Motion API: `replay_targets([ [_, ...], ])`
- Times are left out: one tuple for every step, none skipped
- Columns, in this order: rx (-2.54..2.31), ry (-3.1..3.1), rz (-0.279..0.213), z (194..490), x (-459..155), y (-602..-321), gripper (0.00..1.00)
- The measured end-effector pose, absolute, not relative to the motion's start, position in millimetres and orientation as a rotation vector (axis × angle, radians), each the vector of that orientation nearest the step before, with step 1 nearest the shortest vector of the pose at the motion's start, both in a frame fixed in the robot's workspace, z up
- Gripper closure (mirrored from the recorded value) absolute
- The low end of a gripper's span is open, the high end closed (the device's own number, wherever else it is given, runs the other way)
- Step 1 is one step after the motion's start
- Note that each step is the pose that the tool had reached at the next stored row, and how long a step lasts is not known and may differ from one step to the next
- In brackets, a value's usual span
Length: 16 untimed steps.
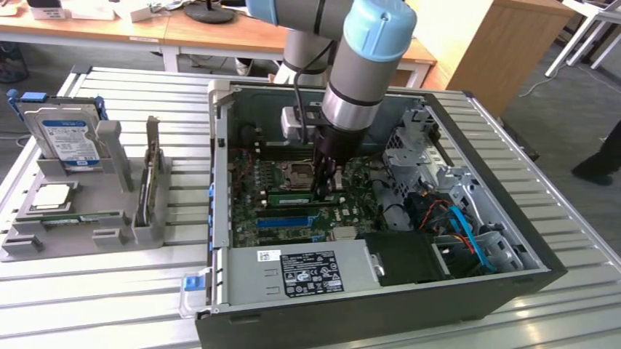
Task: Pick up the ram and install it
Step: 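Insert the ram into the slot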
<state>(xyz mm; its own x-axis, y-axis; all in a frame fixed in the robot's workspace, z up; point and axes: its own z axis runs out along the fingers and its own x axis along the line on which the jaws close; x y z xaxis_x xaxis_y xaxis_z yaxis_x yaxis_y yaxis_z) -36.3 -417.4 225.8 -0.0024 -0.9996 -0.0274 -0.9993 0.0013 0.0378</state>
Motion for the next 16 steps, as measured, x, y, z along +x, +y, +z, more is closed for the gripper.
replay_targets([
  [2.214, -2.218, -0.072, 227, -36, -417, 0.75],
  [2.213, -2.218, -0.072, 229, -36, -417, 0.75],
  [2.214, -2.218, -0.072, 232, -36, -417, 0.75],
  [2.214, -2.218, -0.072, 235, -36, -417, 0.75],
  [2.213, -2.218, -0.072, 238, -36, -417, 0.75],
  [2.213, -2.218, -0.072, 241, -36, -417, 0.75],
  [2.213, -2.218, -0.072, 245, -36, -417, 0.75],
  [2.213, -2.218, -0.072, 248, -36, -417, 0.75],
  [2.213, -2.218, -0.072, 252, -36, -417, 0.75],
  [2.213, -2.218, -0.072, 256, -36, -417, 0.75],
  [2.213, -2.218, -0.072, 259, -36, -417, 0.75],
  [2.213, -2.218, -0.072, 262, -36, -417, 0.75],
  [2.213, -2.218, -0.072, 265, -36, -417, 0.75],
  [2.213, -2.218, -0.072, 268, -36, -417, 0.75],
  [2.213, -2.218, -0.072, 270, -36, -417, 0.75],
  [2.213, -2.218, -0.072, 272, -36, -417, 0.75],
])
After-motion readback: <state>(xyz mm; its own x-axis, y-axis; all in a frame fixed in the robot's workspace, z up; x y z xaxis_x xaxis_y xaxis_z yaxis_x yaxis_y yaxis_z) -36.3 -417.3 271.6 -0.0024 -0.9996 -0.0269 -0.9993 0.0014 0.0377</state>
